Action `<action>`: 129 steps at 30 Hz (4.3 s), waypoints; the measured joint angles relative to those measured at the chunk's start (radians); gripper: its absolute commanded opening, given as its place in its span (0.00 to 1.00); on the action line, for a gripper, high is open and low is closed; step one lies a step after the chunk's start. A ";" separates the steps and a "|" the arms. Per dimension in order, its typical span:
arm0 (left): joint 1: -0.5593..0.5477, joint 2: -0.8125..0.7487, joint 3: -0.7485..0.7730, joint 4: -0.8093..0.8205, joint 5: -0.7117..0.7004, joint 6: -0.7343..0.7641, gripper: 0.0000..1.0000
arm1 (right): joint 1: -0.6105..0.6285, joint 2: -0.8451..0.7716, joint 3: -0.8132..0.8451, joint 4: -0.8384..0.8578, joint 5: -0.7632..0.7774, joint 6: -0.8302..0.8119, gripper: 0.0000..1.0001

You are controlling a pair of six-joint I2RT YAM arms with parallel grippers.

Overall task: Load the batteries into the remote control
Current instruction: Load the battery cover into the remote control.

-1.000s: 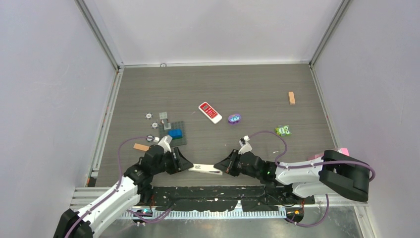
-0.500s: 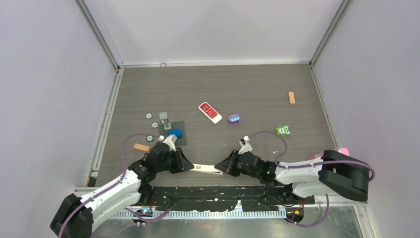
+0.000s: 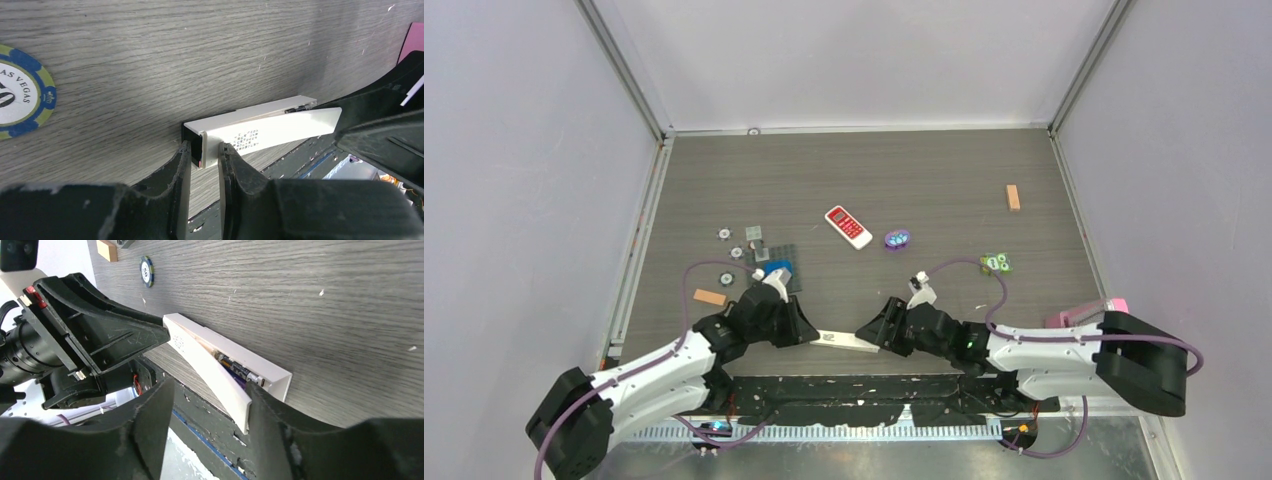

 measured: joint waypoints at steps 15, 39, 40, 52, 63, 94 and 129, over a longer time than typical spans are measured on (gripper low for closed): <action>-0.035 0.085 0.053 -0.013 -0.024 -0.024 0.22 | -0.005 -0.124 0.088 -0.410 0.035 -0.154 0.52; -0.035 0.019 -0.016 0.069 -0.009 -0.024 0.19 | 0.014 0.079 0.241 -0.507 0.052 -0.204 0.21; -0.033 0.015 -0.023 0.078 -0.006 -0.026 0.19 | 0.023 0.093 0.260 -0.532 0.065 -0.202 0.21; -0.023 -0.010 -0.060 0.132 0.014 -0.031 0.19 | 0.138 0.259 0.443 -0.743 0.245 -0.099 0.41; -0.019 -0.018 -0.066 0.135 0.015 -0.032 0.19 | 0.159 0.188 0.284 -0.537 0.294 0.010 0.48; -0.020 -0.048 -0.089 0.153 0.010 -0.044 0.21 | 0.203 0.327 0.474 -0.753 0.363 0.026 0.52; -0.040 -0.177 -0.183 0.205 0.062 -0.074 0.16 | 0.190 0.310 0.288 -0.422 0.546 0.000 0.67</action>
